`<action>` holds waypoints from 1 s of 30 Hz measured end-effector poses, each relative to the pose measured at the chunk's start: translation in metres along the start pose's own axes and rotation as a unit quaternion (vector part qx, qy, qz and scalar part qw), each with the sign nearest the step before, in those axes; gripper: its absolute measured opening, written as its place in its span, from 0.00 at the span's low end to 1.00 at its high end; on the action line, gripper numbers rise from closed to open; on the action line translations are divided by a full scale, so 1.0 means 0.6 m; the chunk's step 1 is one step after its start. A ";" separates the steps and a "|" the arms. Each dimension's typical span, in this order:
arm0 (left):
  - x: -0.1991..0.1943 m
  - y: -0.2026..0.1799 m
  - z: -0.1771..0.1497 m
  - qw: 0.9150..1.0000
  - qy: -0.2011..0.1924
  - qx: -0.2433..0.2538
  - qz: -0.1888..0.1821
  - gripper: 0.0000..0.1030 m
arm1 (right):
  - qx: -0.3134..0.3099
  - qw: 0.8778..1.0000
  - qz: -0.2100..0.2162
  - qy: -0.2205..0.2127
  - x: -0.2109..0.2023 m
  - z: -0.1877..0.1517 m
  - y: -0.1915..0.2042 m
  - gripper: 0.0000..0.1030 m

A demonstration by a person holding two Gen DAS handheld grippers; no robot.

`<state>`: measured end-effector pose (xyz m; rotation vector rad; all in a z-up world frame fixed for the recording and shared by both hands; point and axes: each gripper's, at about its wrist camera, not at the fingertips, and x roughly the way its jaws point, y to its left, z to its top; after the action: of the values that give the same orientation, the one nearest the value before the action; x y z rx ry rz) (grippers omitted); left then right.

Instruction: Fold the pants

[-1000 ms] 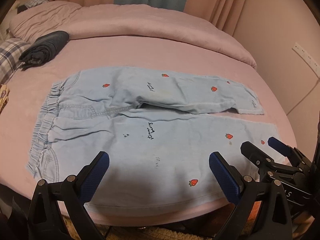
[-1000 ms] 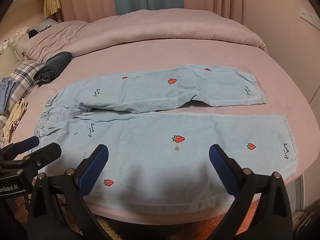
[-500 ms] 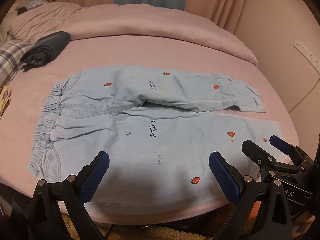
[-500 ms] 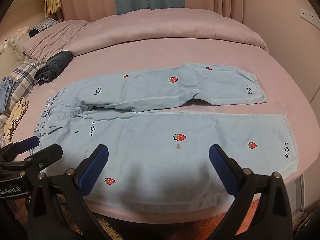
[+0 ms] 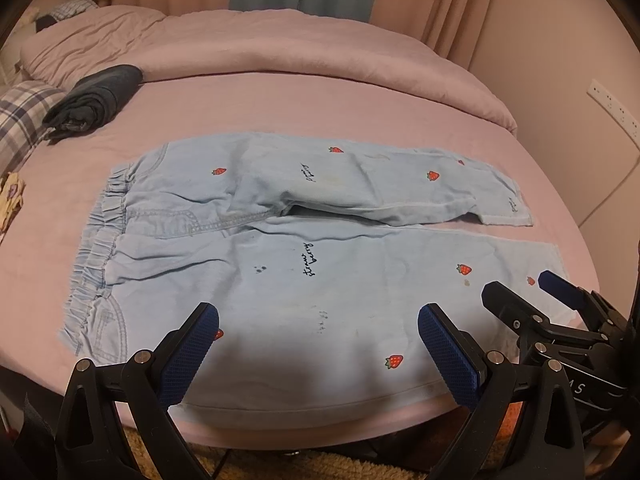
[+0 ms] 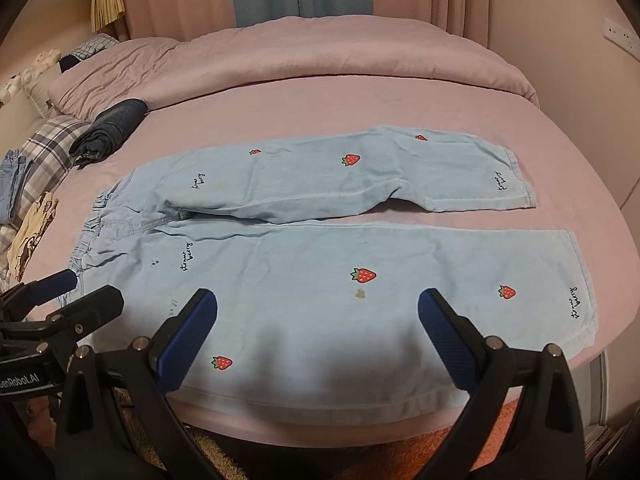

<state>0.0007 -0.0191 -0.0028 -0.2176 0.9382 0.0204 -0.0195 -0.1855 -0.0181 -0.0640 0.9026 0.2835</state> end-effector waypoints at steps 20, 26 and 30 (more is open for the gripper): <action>0.001 -0.002 -0.001 1.000 0.003 0.001 0.001 0.98 | 0.001 1.000 -0.002 0.001 0.001 0.000 0.001 0.98; 0.001 -0.003 -0.002 1.000 0.007 0.001 0.001 0.98 | 0.004 1.000 -0.003 0.001 0.002 -0.001 -0.003 0.98; 0.002 -0.005 -0.003 1.000 0.007 0.000 0.000 0.98 | 0.007 1.000 -0.004 0.003 0.002 -0.001 -0.005 0.98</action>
<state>0.0003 -0.0225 -0.0039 -0.2170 0.9526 0.0194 -0.0184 -0.1881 -0.0195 -0.0556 0.9094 0.2693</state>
